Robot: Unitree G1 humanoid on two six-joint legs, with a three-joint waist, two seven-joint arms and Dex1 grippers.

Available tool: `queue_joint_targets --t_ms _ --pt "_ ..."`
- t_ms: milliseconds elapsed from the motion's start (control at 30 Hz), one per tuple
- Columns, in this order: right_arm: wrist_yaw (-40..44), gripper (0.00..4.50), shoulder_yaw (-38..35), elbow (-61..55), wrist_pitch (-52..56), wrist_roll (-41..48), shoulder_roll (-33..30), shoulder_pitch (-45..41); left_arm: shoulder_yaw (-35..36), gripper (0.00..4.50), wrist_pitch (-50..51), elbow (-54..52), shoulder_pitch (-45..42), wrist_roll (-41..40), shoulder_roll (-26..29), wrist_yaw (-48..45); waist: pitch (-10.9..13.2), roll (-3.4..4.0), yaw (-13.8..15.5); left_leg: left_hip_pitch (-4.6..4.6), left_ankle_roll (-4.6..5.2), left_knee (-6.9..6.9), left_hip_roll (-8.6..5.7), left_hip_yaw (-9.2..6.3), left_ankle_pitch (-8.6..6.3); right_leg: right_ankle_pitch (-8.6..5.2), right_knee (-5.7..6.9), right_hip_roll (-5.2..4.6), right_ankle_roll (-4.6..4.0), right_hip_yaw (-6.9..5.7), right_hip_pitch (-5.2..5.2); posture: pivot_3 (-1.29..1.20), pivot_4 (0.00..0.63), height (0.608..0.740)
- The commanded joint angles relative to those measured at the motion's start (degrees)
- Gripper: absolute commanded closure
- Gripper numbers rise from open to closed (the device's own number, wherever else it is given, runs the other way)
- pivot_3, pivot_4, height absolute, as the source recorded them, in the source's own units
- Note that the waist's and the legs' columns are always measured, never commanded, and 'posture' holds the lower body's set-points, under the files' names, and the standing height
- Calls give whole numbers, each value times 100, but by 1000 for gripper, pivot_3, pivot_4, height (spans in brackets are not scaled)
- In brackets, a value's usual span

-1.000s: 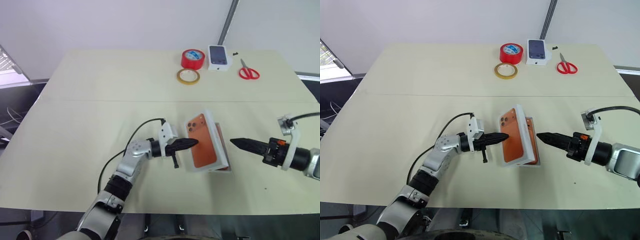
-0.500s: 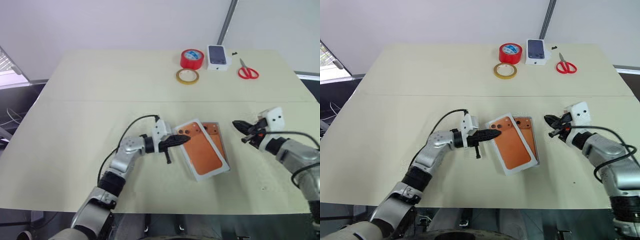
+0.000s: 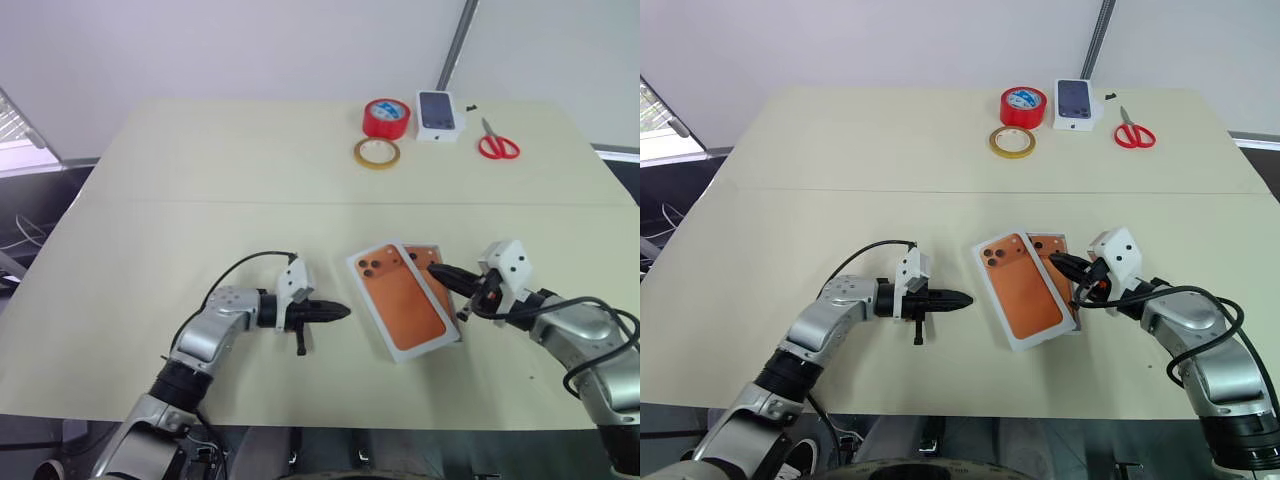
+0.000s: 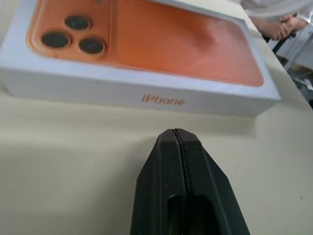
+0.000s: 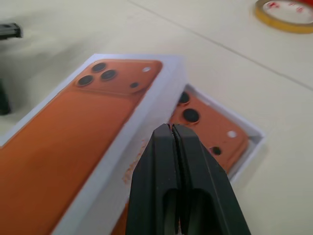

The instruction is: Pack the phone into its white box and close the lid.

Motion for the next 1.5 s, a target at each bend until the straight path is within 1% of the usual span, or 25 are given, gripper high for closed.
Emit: queue_joint_targets --t_ms 33,167,300,433,567,733,967,1133,1300,1500 --pt "100 4436 9 -240 -86 -153 -6 16 -99 4500 -248 246 -180 192 -193 147 0 -1 -21 0 1 0 -1 1 0 0 0 0 0 0 0 0 150 740" --pt "-6 4436 -106 -187 -3 -212 84 -61 -40 4500 -343 430 -356 179 -511 270 -1 0 -30 5 -2 -1 -1 1 1 0 4 1 0 0 0 0 150 740" --pt "2 4436 -195 -209 64 -218 97 -26 -40 4500 -373 496 -442 229 -674 328 0 0 -28 4 -2 0 -1 1 1 0 4 1 0 0 1 0 150 740" --pt "-21 4436 -192 -171 -11 -381 131 84 -61 4500 -564 798 -591 347 -868 405 -1 0 -20 4 -2 0 -1 1 1 0 4 1 0 0 2 0 150 740" --pt "-33 4436 -221 -196 5 -485 175 156 -28 4500 -723 1177 -918 425 -1170 555 -1 -1 -18 5 -2 2 -3 1 1 0 3 1 0 0 6 0 150 740" --pt "-99 4436 -384 -173 47 -556 236 184 -44 4500 -892 1449 -1118 492 -1406 553 -1 -2 -29 7 -2 1 -4 2 1 0 6 2 1 0 6 0 150 740" --pt "-131 4436 -589 -243 67 -661 274 418 90 4500 -1064 1917 -1441 561 -1588 584 0 -3 -19 6 -1 2 -5 3 1 0 5 2 1 0 6 0 150 740" --pt "-180 4436 -665 -310 49 -776 288 606 29 4500 -1164 2097 -1490 625 -1693 555 0 -2 -27 8 -2 1 -5 3 2 0 8 2 1 0 5 0 150 740" --pt "-255 4436 -774 -278 32 -832 351 669 16 4500 -1196 2120 -1513 653 -1787 553 0 -3 -24 7 -2 1 -5 4 1 0 7 1 1 0 6 0 150 740" --pt "-261 4436 -637 -234 -2 -991 370 608 8 4500 -1167 2086 -1439 662 -1787 540 0 -3 -31 10 -2 1 -5 4 1 0 8 2 1 0 6 0 150 740"
